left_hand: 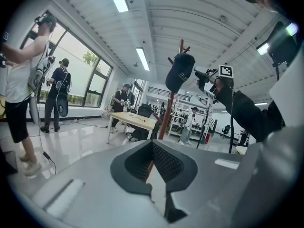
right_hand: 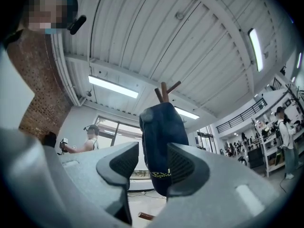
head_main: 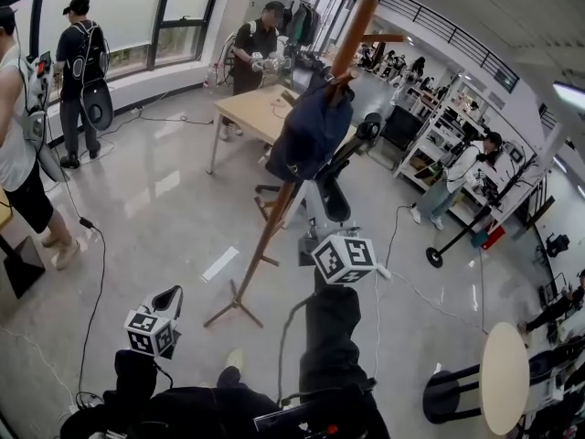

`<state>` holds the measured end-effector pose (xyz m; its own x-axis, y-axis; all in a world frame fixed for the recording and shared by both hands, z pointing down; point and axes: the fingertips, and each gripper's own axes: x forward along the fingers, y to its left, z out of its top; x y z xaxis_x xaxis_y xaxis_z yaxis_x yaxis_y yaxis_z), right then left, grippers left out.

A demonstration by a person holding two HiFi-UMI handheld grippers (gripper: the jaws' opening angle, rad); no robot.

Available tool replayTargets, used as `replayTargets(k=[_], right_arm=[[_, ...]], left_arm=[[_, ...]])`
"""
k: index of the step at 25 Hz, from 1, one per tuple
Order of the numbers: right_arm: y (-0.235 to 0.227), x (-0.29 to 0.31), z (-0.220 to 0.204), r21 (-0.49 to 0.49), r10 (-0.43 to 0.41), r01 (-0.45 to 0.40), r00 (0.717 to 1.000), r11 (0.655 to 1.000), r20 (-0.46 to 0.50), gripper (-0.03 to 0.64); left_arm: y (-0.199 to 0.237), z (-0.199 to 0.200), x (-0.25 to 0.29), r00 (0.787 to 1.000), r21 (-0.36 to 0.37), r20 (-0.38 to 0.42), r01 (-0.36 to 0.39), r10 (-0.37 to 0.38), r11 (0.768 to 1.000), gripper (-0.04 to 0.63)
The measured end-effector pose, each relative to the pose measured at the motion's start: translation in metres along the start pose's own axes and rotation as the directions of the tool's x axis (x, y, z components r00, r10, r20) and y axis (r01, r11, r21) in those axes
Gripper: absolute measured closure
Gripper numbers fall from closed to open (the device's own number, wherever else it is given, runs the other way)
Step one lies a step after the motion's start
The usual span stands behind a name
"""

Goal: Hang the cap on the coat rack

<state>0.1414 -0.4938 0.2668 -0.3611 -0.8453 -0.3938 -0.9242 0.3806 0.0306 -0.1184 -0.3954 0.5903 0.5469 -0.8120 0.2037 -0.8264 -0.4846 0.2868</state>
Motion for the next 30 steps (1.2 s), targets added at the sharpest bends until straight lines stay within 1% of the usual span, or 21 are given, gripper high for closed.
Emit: replayTargets(k=[4, 10, 15, 18, 22, 30], right_arm=[[0.002, -0.011, -0.002, 0.007, -0.018, 0.018, 1.000, 1.000, -0.010, 0.425], [0.007, -0.025, -0.006, 0.020, -0.023, 0.023, 0.999, 1.000, -0.024, 0.377], [0.014, -0.041, -0.017, 0.006, -0.024, 0.025, 0.998, 1.000, -0.059, 0.376], [0.014, -0.052, -0.021, -0.013, -0.050, 0.050, 0.997, 0.999, -0.059, 0.393], [0.018, -0.064, -0.028, -0.013, -0.061, 0.060, 0.995, 0.998, -0.073, 0.437], [0.027, -0.088, -0.046, 0.010, -0.077, 0.079, 0.990, 0.997, -0.118, 0.486]], left_arm=[[-0.005, 0.003, -0.007, 1.000, 0.002, 0.007, 0.006, -0.006, 1.000, 0.594], [-0.008, -0.001, -0.011, 1.000, 0.007, 0.004, 0.020, -0.020, 1.000, 0.595], [-0.011, -0.004, -0.018, 1.000, 0.009, 0.004, 0.025, -0.025, 1.000, 0.595], [-0.015, -0.005, -0.021, 0.999, 0.014, 0.007, 0.031, -0.031, 0.999, 0.595], [-0.018, -0.005, -0.022, 0.999, 0.020, 0.010, 0.038, -0.038, 0.999, 0.595], [-0.028, -0.004, -0.030, 0.999, 0.025, 0.010, 0.051, -0.052, 0.998, 0.595]])
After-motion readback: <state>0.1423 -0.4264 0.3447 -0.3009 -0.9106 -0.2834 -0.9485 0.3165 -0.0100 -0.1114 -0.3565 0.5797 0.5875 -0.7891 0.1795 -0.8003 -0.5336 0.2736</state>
